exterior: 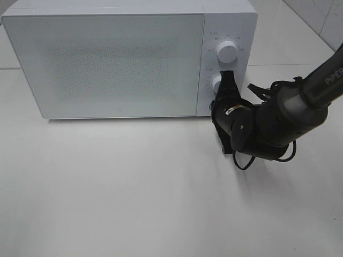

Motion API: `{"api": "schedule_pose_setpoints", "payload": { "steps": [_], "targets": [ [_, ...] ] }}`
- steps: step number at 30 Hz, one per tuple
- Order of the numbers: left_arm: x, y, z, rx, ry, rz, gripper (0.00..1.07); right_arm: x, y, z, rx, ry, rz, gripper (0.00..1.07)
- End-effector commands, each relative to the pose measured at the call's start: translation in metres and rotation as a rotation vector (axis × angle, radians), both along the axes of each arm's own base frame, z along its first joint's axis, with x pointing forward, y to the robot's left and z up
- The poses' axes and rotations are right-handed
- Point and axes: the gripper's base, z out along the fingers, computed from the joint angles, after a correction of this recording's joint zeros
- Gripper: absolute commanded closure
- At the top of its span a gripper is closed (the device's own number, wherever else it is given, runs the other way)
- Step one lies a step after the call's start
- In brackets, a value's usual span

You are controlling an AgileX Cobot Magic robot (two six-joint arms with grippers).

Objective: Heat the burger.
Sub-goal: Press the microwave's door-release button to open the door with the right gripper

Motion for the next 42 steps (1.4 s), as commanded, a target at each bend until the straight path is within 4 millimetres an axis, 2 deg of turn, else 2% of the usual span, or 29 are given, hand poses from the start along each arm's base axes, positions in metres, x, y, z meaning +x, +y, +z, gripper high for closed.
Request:
{"api": "schedule_pose_setpoints", "payload": {
  "steps": [1,8,20,24,35,42],
  "targets": [
    [-0.002,0.000,-0.001,-0.002,-0.020,0.004,0.09,0.010,-0.001,0.020,0.011,-0.125,-0.021,1.07],
    [-0.002,0.000,-0.001,-0.002,-0.020,0.004,0.09,0.013,-0.004,0.028,0.014,-0.213,-0.057,1.07],
    [-0.002,0.000,-0.001,-0.002,-0.020,0.004,0.09,0.034,0.000,0.056,0.030,-0.428,-0.136,1.07],
    [-0.002,0.000,-0.001,-0.002,-0.020,0.004,0.09,0.047,0.001,0.063,0.020,-0.503,-0.159,1.07],
    [-0.002,0.000,-0.001,-0.002,-0.020,0.004,0.09,0.049,0.001,0.064,-0.010,-0.497,-0.164,1.07],
    [-0.002,0.000,-0.001,-0.002,-0.020,0.004,0.09,0.047,0.004,0.059,0.001,-0.413,-0.132,1.07]
  ]
}}
